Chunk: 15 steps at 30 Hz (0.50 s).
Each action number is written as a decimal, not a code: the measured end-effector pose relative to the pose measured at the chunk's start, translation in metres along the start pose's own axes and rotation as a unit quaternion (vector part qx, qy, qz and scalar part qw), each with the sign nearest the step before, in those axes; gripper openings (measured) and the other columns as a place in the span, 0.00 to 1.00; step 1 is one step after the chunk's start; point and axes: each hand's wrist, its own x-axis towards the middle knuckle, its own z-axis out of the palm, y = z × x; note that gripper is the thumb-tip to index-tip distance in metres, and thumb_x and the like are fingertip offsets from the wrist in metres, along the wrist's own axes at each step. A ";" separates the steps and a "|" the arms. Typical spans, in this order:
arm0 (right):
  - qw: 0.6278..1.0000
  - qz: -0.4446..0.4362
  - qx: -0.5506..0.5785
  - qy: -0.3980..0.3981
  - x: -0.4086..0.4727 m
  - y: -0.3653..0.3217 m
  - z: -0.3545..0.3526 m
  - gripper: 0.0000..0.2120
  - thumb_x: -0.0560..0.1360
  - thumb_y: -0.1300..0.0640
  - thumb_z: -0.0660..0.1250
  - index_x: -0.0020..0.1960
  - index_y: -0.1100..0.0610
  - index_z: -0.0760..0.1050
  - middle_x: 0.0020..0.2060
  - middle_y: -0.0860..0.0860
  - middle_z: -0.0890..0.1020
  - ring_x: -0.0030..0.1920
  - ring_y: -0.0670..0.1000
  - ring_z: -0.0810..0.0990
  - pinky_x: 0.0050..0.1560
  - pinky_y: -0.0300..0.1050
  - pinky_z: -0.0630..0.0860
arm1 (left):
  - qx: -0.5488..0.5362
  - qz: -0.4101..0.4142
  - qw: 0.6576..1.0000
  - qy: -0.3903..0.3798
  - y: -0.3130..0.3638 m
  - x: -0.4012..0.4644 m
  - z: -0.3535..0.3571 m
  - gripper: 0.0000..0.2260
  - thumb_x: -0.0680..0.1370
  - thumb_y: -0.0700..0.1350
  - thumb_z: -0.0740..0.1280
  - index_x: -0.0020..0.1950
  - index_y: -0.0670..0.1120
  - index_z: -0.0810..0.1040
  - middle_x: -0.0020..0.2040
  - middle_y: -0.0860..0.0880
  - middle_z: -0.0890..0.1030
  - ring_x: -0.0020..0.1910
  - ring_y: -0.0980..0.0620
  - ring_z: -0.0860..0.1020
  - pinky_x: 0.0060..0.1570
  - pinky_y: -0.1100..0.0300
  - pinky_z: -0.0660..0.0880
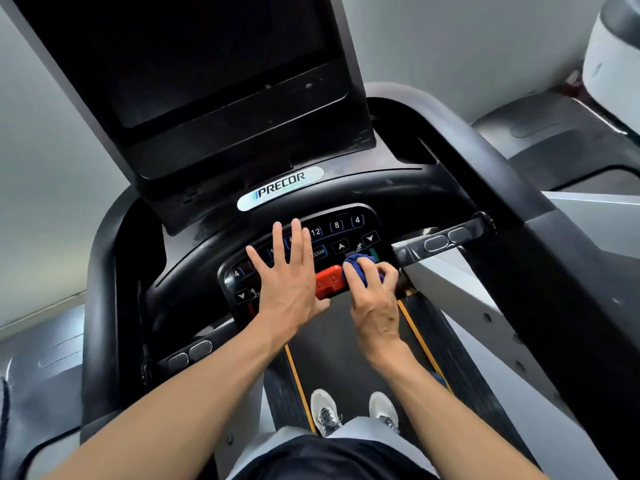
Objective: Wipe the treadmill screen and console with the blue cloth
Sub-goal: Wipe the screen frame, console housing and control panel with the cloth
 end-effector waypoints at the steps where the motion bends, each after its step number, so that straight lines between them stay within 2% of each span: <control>1: 1.000 -0.012 -0.012 0.006 0.011 0.008 -0.001 0.19 0.76 0.70 0.62 0.63 0.59 0.79 0.61 0.57 0.78 0.53 0.63 0.71 0.47 0.53 0.79 | 0.002 0.001 1.000 0.003 0.000 0.000 0.001 0.64 0.65 0.77 0.67 0.81 0.36 0.41 0.82 0.36 0.38 0.80 0.31 0.40 0.65 0.21 0.58; 3: 0.998 0.048 -0.010 0.045 0.026 0.020 -0.001 0.18 0.77 0.70 0.63 0.63 0.58 0.79 0.60 0.56 0.78 0.53 0.61 0.70 0.51 0.53 0.78 | 0.010 0.001 1.000 0.004 -0.002 -0.001 0.003 0.64 0.65 0.78 0.66 0.81 0.36 0.41 0.82 0.36 0.38 0.80 0.30 0.40 0.65 0.20 0.58; 5: 0.996 0.077 -0.008 0.042 0.012 0.011 0.000 0.19 0.76 0.71 0.65 0.64 0.58 0.78 0.61 0.57 0.77 0.54 0.61 0.69 0.49 0.54 0.78 | 0.015 0.004 1.000 0.000 -0.001 -0.003 0.004 0.64 0.65 0.78 0.65 0.81 0.36 0.40 0.81 0.36 0.37 0.80 0.30 0.39 0.65 0.21 0.59; 8: 1.000 -0.010 -0.017 -0.004 -0.014 0.007 -0.001 0.23 0.74 0.71 0.65 0.67 0.57 0.77 0.62 0.56 0.76 0.55 0.62 0.70 0.44 0.53 0.81 | 0.015 0.004 1.000 0.005 -0.001 -0.002 0.004 0.65 0.65 0.77 0.66 0.81 0.36 0.40 0.81 0.36 0.37 0.80 0.30 0.39 0.65 0.21 0.59; 9: 1.000 0.007 -0.013 0.003 -0.008 0.014 -0.001 0.22 0.75 0.70 0.66 0.66 0.56 0.78 0.62 0.56 0.76 0.55 0.61 0.70 0.43 0.53 0.81 | 0.016 0.003 1.000 0.009 -0.001 0.000 0.004 0.65 0.65 0.78 0.67 0.81 0.36 0.40 0.81 0.36 0.38 0.80 0.30 0.39 0.65 0.21 0.59; 11: 0.988 0.143 0.012 0.061 0.001 0.017 0.001 0.18 0.77 0.69 0.69 0.64 0.56 0.80 0.60 0.56 0.76 0.54 0.60 0.71 0.45 0.51 0.80 | 0.011 0.004 1.000 0.006 -0.002 0.000 0.002 0.65 0.64 0.78 0.67 0.81 0.36 0.41 0.82 0.36 0.39 0.80 0.30 0.40 0.65 0.20 0.59; 13: 0.969 0.234 0.034 0.067 -0.008 0.000 0.006 0.16 0.78 0.67 0.70 0.64 0.56 0.80 0.61 0.56 0.75 0.54 0.59 0.71 0.47 0.51 0.80 | 0.006 0.005 1.000 0.000 -0.002 -0.002 0.003 0.65 0.64 0.78 0.67 0.82 0.36 0.42 0.82 0.36 0.40 0.80 0.30 0.40 0.65 0.20 0.59; 15: 0.984 0.171 0.025 0.044 -0.024 -0.012 0.010 0.17 0.78 0.68 0.69 0.65 0.57 0.79 0.62 0.56 0.74 0.55 0.59 0.71 0.47 0.52 0.80 | 0.011 0.004 1.000 0.002 -0.001 -0.001 0.004 0.65 0.64 0.78 0.67 0.82 0.36 0.43 0.82 0.36 0.39 0.80 0.30 0.40 0.65 0.21 0.60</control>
